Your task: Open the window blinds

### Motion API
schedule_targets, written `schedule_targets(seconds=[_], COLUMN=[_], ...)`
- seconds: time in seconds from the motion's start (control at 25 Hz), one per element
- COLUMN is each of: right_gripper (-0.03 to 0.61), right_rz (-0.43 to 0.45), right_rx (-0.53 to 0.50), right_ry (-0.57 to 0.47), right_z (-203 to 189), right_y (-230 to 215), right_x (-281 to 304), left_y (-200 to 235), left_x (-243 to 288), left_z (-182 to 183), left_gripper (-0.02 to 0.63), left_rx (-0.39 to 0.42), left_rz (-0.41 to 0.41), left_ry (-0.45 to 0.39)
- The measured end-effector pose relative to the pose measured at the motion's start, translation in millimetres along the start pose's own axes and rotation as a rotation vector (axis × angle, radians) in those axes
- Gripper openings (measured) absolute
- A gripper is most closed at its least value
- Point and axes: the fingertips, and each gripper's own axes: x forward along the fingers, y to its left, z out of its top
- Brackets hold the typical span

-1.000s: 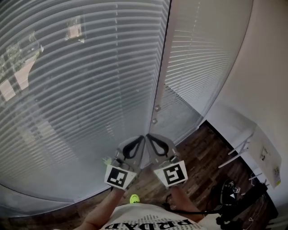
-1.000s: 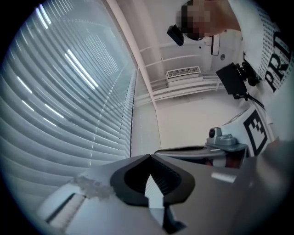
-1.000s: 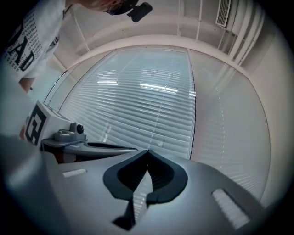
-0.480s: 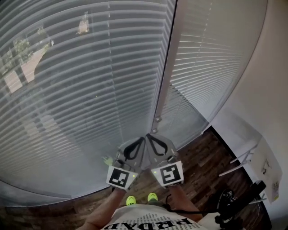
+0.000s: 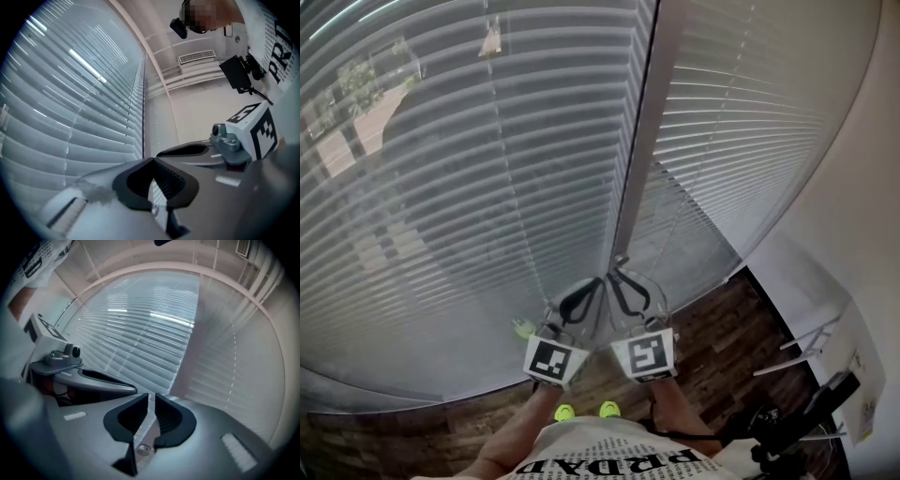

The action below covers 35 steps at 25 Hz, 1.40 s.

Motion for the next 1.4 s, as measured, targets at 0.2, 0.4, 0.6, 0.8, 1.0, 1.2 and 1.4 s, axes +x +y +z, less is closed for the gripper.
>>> schedule_targets(seconds=[0.2, 0.4, 0.6, 0.8, 1.0, 1.2, 1.4], right_gripper=[0.127, 0.143, 0.138, 0.124, 0.124, 0.122, 0.121], right_rz=[0.008, -0.002, -0.009, -0.006, -0.019, -0.027, -0.026], right_rx=[-0.011, -0.099, -0.150, -0.184, -0.221, -0.208, -0.183], right_ry=[0.050, 0.104, 0.131, 0.163, 0.180, 0.186, 0.186], right_z=[-23, -39, -45, -54, -58, -61, -60], right_y=[-13, -14, -19, -21, -24, -21, -22], right_x=[13, 20, 27, 32, 37, 37, 38], left_y=[4, 6, 14, 17, 19, 21, 20], left_x=[12, 12, 13, 13, 15, 12, 13], left_z=[-9, -23, -23, -25, -25, -30, -28], left_gripper=[-0.009, -0.009, -0.009, -0.009, -0.009, -0.009, -0.009], left_rx=[0.000, 0.012, -0.012, -0.010, -0.013, -0.009, -0.012], left_rz=[0.016, 0.020, 0.043, 0.043, 0.030, 0.020, 0.009], left_ry=[0.018, 0.036, 0.035, 0.035, 0.029, 0.033, 0.033])
